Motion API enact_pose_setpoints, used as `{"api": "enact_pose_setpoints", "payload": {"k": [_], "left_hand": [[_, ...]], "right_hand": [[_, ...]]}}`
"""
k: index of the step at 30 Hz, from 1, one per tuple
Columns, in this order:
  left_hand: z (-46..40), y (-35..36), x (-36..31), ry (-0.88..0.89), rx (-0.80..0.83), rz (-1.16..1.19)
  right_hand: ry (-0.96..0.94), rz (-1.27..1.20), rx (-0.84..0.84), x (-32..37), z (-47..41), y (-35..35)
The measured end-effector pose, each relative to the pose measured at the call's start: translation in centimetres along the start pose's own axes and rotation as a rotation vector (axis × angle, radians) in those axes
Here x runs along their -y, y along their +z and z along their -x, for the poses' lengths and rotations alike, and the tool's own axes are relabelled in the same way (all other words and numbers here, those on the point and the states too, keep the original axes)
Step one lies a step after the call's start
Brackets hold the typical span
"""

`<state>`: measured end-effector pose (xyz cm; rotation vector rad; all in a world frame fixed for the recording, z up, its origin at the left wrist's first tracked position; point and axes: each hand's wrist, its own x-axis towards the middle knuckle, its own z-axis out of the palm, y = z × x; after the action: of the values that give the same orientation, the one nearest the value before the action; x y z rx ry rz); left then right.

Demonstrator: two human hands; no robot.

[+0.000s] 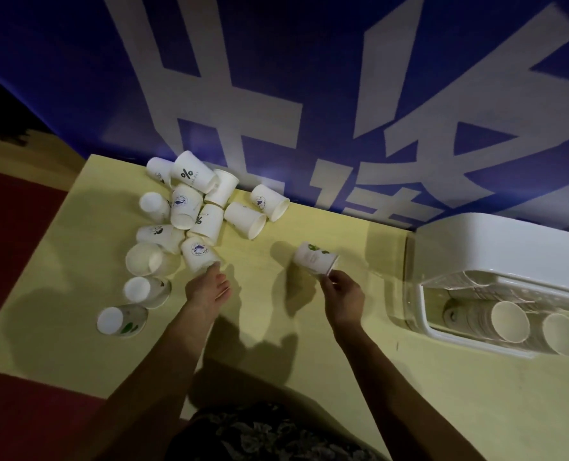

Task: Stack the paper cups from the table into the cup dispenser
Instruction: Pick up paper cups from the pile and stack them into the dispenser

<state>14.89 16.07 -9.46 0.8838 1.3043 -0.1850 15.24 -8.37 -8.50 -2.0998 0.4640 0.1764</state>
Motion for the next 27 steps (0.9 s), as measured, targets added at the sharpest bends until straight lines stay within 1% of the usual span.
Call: {"api": "enact_pose_setpoints", "payload": {"k": [4,6,9,12,14,17,21,24,26,27], "left_hand": [[-1.9,-0.9,-1.3,-0.09,0.045,0.177],[-2.4,-1.0,-1.6,-0.137,0.082,0.27],[-2.5,-1.2,-1.6,-0.18,0.088,0.375],[-1.6,-1.3,-1.0,-0.144,0.081,0.355],[-1.1,-1.5,-0.3,-0.094,0.043,0.277],[0.1,-1.2,1.3,0.084,0.002,0.002],[3.0,0.0,3.4,0.391,0.104,-0.384],[5.5,1.7,4.7,0.648,0.143,-0.723],[7.6,3.3,5.5,0.842,0.153,-0.859],[8.7,4.2,5.9,0.922,0.167,-0.888]], "right_hand": [[-0.109,0.093,0.012,1.2,1.0,1.0],[-0.121,0.109,0.014,1.4,1.4,1.2],[-0.108,0.123,0.025,1.6,2.0,1.1],[-0.108,0.119,0.043,1.7,2.7,0.7],[-0.11,0.119,0.04,1.5,3.1,0.2],[-0.129,0.115,0.013,1.0,3.7,-0.8],[-0.193,0.129,-0.032,-0.1,4.3,-2.8],[-0.245,0.168,-0.06,-1.9,4.6,-4.7],[-0.272,0.173,-0.09,-2.8,4.7,-6.3],[-0.288,0.172,-0.099,-3.1,4.7,-7.2]]}}
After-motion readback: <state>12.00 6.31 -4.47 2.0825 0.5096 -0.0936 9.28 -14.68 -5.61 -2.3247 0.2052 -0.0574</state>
